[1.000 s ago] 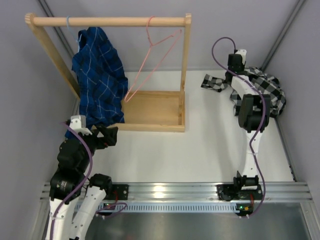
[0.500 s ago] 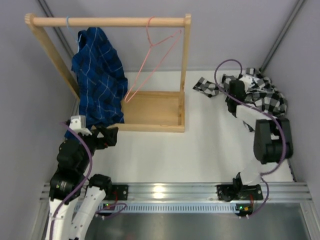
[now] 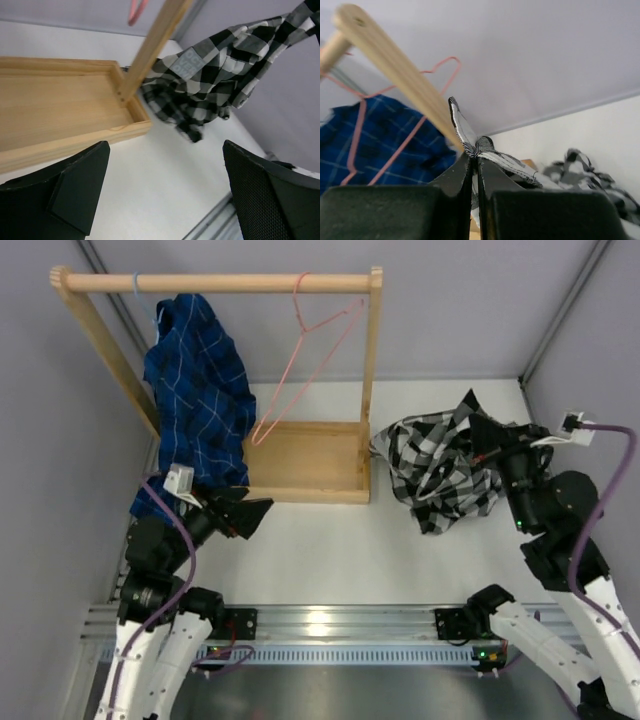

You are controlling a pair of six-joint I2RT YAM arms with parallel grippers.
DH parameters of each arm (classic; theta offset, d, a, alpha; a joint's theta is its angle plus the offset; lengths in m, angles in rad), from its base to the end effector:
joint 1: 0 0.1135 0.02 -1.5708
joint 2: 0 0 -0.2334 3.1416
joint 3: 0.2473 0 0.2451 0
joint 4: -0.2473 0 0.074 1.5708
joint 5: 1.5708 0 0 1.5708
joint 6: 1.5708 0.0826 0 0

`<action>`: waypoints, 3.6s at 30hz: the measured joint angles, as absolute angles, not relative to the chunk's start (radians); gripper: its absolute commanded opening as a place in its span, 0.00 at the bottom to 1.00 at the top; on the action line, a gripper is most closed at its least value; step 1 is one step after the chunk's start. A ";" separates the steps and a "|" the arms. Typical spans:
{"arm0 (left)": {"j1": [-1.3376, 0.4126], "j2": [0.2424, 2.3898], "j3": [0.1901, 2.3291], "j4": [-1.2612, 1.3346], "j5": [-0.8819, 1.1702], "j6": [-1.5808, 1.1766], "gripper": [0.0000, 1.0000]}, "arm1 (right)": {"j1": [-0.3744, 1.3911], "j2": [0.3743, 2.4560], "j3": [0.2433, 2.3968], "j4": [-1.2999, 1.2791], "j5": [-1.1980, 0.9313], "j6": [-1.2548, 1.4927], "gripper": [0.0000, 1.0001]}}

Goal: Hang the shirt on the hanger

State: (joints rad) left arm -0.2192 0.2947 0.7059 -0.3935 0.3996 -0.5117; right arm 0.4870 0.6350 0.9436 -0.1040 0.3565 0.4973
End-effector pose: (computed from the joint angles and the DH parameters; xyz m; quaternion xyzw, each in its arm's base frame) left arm 0.1302 -0.0619 0.3339 0.0400 0.7002 -0.3798 0.6033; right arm 0.1801 0.0628 0.4121 0.1407 0.6205 0.2621 0.7256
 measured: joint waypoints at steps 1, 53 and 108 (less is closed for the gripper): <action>-0.220 0.316 0.665 -0.304 0.455 -0.564 0.98 | 0.488 0.624 0.981 -0.132 0.326 0.511 0.00; -1.197 1.575 0.821 0.550 -0.124 -0.456 0.00 | 0.490 0.511 0.773 -0.394 0.240 0.483 0.85; -1.197 1.109 2.052 -0.824 -0.409 -0.266 0.00 | 1.174 0.801 1.231 -0.231 0.407 0.208 0.00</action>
